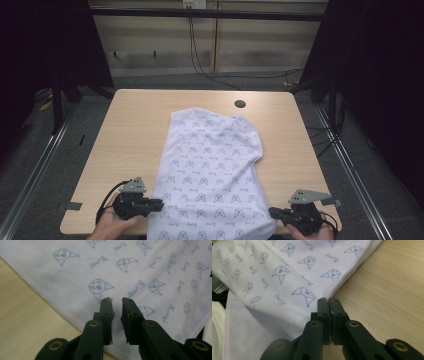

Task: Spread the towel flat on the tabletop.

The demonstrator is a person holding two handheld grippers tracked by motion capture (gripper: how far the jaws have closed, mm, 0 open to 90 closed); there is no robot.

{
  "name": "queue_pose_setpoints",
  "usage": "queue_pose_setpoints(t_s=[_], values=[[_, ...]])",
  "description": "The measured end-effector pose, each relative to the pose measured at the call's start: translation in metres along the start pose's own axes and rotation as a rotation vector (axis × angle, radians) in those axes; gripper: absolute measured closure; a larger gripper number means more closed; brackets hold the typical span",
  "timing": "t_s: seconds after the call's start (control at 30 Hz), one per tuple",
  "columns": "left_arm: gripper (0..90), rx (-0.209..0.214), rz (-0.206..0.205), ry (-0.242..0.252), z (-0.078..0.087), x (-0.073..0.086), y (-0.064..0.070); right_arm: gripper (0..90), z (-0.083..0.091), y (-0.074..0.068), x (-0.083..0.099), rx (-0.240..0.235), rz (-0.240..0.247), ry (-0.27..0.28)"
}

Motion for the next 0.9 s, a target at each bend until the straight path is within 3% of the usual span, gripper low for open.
queue_pose_setpoints(t_s=[0.1,0.2,0.27,0.33,0.4,0.43,0.5,0.57,0.6,0.63,0.77,0.83,0.9], values=[[73.6,0.004,0.023,0.034,0.002,-0.005,-0.007,78.7,0.006,-0.004,0.002,0.008,0.006,-0.020],[74.0,-0.021,0.041,0.061,0.000,-0.020,-0.024,68.0,0.008,0.005,-0.008,0.019,-0.013,0.034],[76.0,-0.030,0.060,0.101,-0.001,-0.036,-0.039,66.5,0.005,0.011,-0.019,0.024,-0.001,0.069],[79.9,-0.034,0.081,0.136,-0.003,-0.052,-0.050,69.2,-0.006,0.022,-0.041,0.003,0.022,0.108],[83.6,-0.075,0.062,0.132,-0.011,-0.071,-0.064,70.8,-0.019,0.033,-0.061,0.001,0.030,0.118],[84.7,-0.086,0.076,0.127,-0.016,-0.078,-0.070,70.7,-0.029,0.040,-0.076,0.002,0.052,0.119],[82.9,-0.080,0.113,0.127,-0.026,-0.088,-0.083,67.7,-0.045,0.052,-0.098,0.002,0.065,0.101],[75.4,-0.127,0.109,0.113,-0.037,-0.093,-0.090,63.8,-0.057,0.063,-0.116,-0.001,0.073,0.101],[74.2,-0.127,0.125,0.085,-0.044,-0.092,-0.092,61.5,-0.063,0.068,-0.123,-0.003,0.062,0.091],[75.3,-0.135,0.094,0.091,-0.047,-0.092,-0.089,60.5,-0.068,0.072,-0.129,-0.008,0.051,0.097],[86.8,-0.151,0.017,0.031,-0.045,-0.086,-0.071,55.2,-0.081,0.084,-0.145,-0.007,0.041,0.098],[88.4,-0.125,0.012,0.036,-0.043,-0.080,-0.065,53.8,-0.087,0.089,-0.152,0.026,0.055,0.095],[88.5,-0.111,0.019,0.025,-0.041,-0.075,-0.061,53.6,-0.093,0.096,-0.159,0.026,0.046,0.096]])
Point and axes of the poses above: each handheld gripper's, and its own axes: z roughly backward along the jaws, x roughly out of its underside, y roughly to its right, the point moved 4 cm from there along -z, roughly forward along the jaws, and after that the axes turned 12 degrees about -y, right-handed, at the moved point
